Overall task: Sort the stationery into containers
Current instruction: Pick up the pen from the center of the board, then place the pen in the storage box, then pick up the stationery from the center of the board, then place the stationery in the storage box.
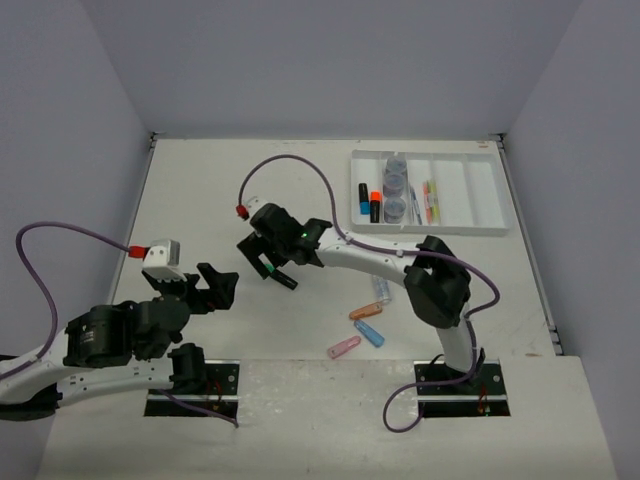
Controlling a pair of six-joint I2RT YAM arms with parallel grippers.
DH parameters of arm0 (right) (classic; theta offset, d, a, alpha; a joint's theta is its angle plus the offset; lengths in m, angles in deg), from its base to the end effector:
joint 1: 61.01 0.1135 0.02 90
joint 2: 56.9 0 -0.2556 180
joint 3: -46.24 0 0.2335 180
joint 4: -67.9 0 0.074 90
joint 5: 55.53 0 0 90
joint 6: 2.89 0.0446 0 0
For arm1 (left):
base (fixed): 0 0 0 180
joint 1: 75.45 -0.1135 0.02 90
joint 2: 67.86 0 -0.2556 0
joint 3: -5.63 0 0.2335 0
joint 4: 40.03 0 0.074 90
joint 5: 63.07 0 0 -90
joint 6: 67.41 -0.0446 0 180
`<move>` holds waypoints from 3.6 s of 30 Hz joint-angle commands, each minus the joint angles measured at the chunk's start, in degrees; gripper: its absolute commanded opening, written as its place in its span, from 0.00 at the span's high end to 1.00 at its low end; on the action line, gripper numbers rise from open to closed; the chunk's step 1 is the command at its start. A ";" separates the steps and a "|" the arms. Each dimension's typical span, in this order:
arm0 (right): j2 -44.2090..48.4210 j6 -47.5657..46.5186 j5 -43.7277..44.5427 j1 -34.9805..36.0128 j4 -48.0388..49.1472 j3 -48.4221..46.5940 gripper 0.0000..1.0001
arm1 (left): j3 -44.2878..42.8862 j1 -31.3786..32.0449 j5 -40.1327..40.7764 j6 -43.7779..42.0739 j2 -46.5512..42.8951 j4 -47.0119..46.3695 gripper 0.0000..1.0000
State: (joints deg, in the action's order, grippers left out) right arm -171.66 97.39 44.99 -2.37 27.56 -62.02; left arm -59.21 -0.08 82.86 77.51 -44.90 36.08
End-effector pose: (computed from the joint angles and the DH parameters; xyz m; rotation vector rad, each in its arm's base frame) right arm 0.2358 0.3712 0.2332 -0.9027 2.2237 0.3547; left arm 0.0459 -0.0297 0.3134 -0.1829 1.9109 -0.4749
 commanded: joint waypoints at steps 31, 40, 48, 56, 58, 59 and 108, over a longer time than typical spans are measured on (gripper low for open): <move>0.16 9.26 11.73 -19.61 -10.17 -5.38 1.00 | -0.08 0.12 0.30 -2.32 2.33 -2.94 0.00; -8.03 6.91 15.40 -31.99 -12.56 -15.44 0.93 | -0.49 0.12 0.29 -2.36 9.08 -2.64 0.00; -7.11 6.84 13.14 -33.06 -12.99 -16.50 0.34 | -0.25 0.12 0.35 -2.50 6.16 -2.90 0.00; 11.68 9.96 6.82 -31.83 -13.94 2.41 0.12 | -0.32 0.12 0.39 -2.33 5.40 -2.68 0.00; 20.78 10.87 3.16 -31.60 -12.49 12.28 0.01 | -0.32 0.12 0.28 -2.32 5.24 -2.73 0.00; 23.99 11.50 2.48 -31.57 -12.08 16.15 0.01 | -0.32 0.12 0.24 -2.38 5.17 -2.76 0.00; 27.44 -6.06 20.21 -50.05 -4.96 13.76 1.00 | 0.31 0.12 -1.75 -5.55 -2.98 -5.76 0.00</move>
State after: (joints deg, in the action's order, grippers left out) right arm -137.34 102.16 57.58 -48.91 15.84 -40.84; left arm -58.93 -0.32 81.22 74.16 -45.20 33.51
